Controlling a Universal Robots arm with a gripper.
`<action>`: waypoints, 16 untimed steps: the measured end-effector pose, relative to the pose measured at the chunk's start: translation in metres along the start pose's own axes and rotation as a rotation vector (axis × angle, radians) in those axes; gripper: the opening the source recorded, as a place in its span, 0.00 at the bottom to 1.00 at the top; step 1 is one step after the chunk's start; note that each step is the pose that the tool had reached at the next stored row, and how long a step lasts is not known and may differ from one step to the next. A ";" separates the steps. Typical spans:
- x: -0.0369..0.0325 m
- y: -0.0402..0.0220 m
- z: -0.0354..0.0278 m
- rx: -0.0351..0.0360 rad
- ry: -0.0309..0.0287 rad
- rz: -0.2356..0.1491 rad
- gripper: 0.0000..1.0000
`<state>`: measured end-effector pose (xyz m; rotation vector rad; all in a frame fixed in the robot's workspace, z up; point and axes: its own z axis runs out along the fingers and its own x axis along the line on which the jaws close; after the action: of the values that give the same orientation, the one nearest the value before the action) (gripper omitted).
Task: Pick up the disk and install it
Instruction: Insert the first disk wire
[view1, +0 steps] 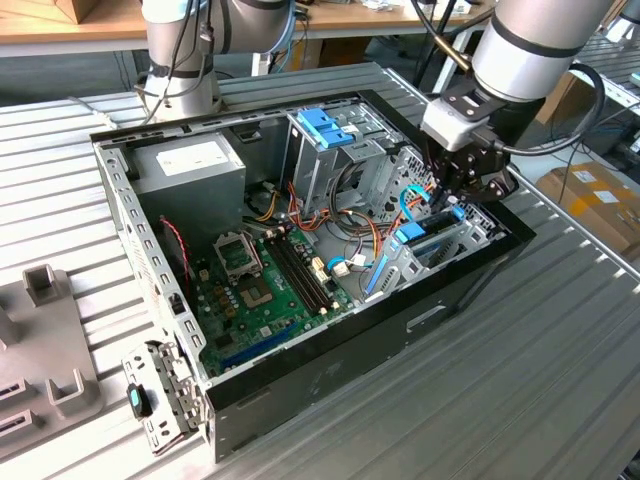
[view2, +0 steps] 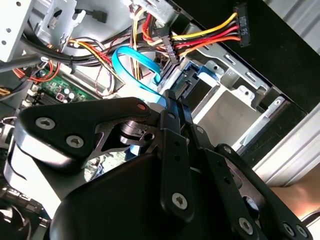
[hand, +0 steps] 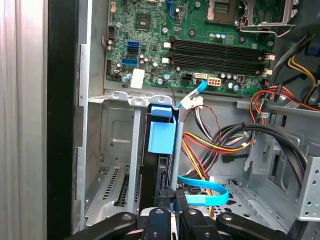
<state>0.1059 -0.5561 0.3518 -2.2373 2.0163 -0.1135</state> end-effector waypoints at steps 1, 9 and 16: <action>0.0000 0.0003 0.0000 -0.0001 -0.0012 -0.007 0.16; 0.0047 0.0074 -0.0012 0.0048 -0.0086 -0.034 0.16; 0.0176 0.0093 -0.0017 0.0138 -0.0632 -0.027 0.16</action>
<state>0.0984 -0.5746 0.3516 -2.2308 1.9484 -0.0584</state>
